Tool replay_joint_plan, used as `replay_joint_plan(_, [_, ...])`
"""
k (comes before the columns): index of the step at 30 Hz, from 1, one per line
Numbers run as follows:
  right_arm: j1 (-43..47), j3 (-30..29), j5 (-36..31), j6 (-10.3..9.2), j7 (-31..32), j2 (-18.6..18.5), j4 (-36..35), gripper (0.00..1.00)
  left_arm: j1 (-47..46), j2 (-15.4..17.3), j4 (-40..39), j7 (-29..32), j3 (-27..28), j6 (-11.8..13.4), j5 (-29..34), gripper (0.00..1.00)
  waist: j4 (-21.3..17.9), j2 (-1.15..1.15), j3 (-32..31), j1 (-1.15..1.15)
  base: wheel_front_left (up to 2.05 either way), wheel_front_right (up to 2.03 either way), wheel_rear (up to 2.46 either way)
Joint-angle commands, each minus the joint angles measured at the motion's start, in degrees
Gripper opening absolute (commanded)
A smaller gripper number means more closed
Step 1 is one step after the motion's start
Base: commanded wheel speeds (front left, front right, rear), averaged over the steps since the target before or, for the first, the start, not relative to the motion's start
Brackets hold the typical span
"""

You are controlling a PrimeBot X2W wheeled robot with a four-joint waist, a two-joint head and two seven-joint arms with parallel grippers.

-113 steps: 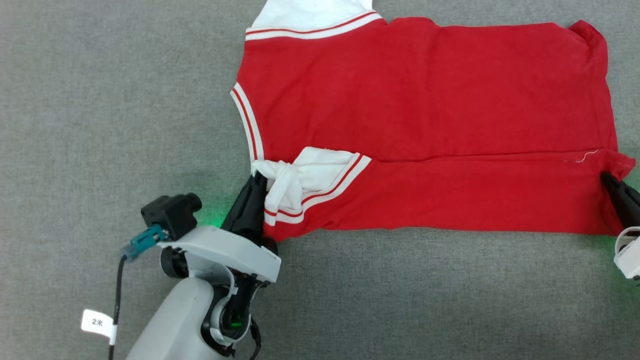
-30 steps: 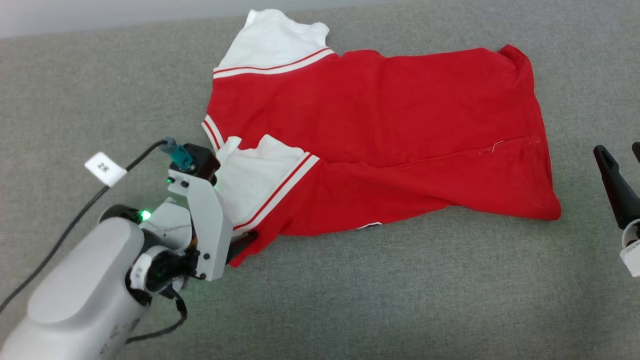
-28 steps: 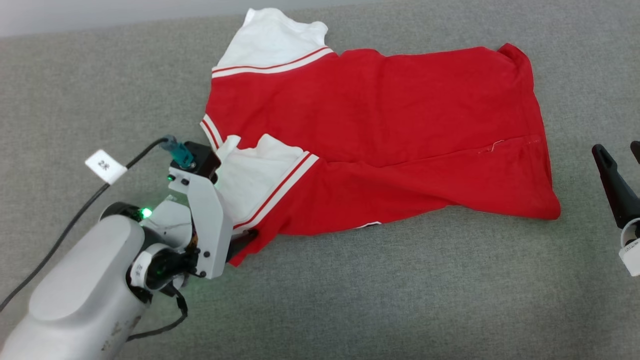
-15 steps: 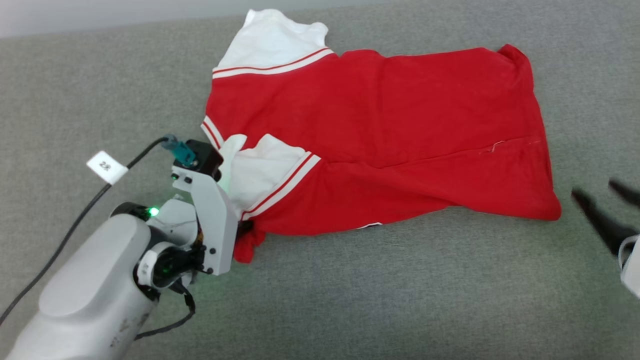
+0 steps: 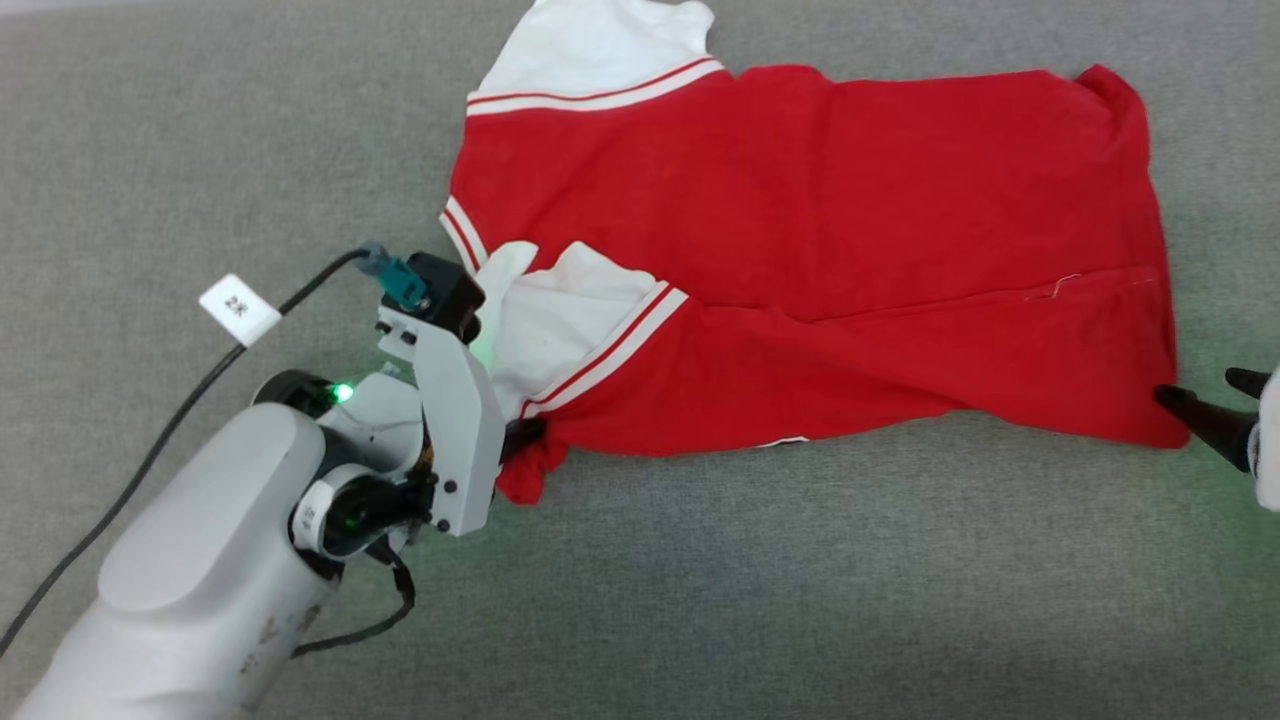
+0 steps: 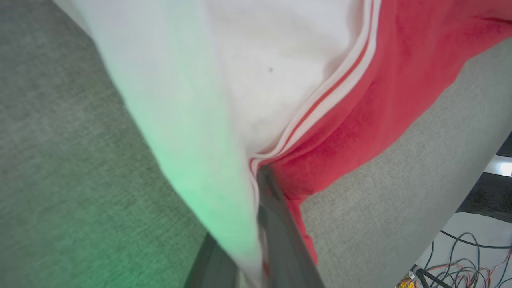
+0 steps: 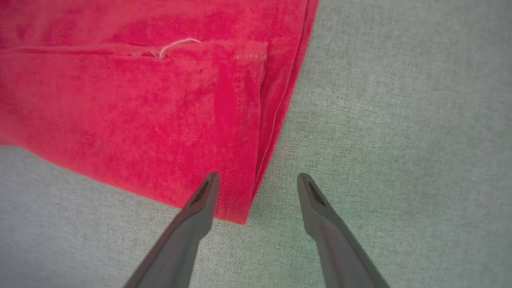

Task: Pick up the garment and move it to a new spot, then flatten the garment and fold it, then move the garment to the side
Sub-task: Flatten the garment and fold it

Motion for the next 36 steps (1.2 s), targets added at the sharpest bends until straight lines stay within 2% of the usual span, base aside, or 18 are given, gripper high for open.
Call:
replay_joint_plan(1, [-1.02,0.27,-0.71,-0.05,0.6,0.78,1.6,1.0,0.35,-0.54,1.45,-0.18,-0.91,0.28,0.72,0.0,0.52,0.0,0.69,0.0,0.0,0.0,0.0])
replay_joint_plan(9, [-1.91,4.11,-0.86,-0.05,3.45,3.2,7.37,1.0,-0.44,-1.71,2.31,-0.9,-1.34,-0.2,0.82,0.0,1.14,0.0,1.22,0.0,0.0,0.0,0.0])
replay_joint_plan(10, [-1.85,4.4,-0.91,-0.05,3.1,3.42,7.73,0.53,-0.41,-1.79,2.38,-0.83,-1.4,-0.33,0.66,0.0,1.12,0.0,1.25,0.0,0.0,0.0,0.0])
replay_joint_plan(11, [-1.83,4.9,-1.0,-0.05,3.02,3.49,8.05,0.35,-0.4,-1.83,2.5,-0.93,-1.46,-0.44,0.62,0.0,1.09,0.0,1.26,0.0,0.0,0.0,0.0])
replay_joint_plan(12, [-1.86,5.41,-0.85,-0.04,3.0,3.57,8.3,0.03,-0.38,-1.88,2.66,-1.06,-1.51,-0.54,0.65,0.0,1.05,0.0,1.21,0.0,0.0,0.0,0.0])
replay_joint_plan(13, [-1.84,5.6,-0.56,-0.02,2.78,3.65,8.53,0.0,-0.36,-1.9,2.8,-1.13,-1.54,-0.63,0.66,0.0,1.0,0.0,1.13,0.0,0.0,0.0,0.0])
replay_joint_plan(19, [-2.21,4.94,-0.21,-0.06,-0.04,2.7,8.63,0.0,0.19,-2.2,2.74,-1.94,-1.06,-0.9,-0.31,0.0,0.84,0.0,0.36,0.0,0.0,0.0,0.0])
replay_joint_plan(23, [-0.92,4.87,0.49,-0.06,-0.8,1.83,8.05,0.0,1.92,-1.09,1.68,-1.75,-0.81,-0.93,-1.15,0.0,0.74,0.0,-0.71,0.0,0.0,0.0,0.0])
replay_joint_plan(30, [3.07,3.67,2.09,-0.06,-1.56,0.35,4.4,0.0,5.45,1.63,-4.22,-1.5,0.53,0.69,-2.66,0.0,0.8,0.0,-2.17,0.0,0.0,0.0,0.0])
replay_joint_plan(36, [8.59,1.22,2.49,-0.06,-1.6,-0.98,0.52,0.0,9.69,4.67,-11.61,-1.12,1.38,3.06,-3.69,0.0,1.02,0.0,-3.09,0.0,0.0,0.0,0.0])
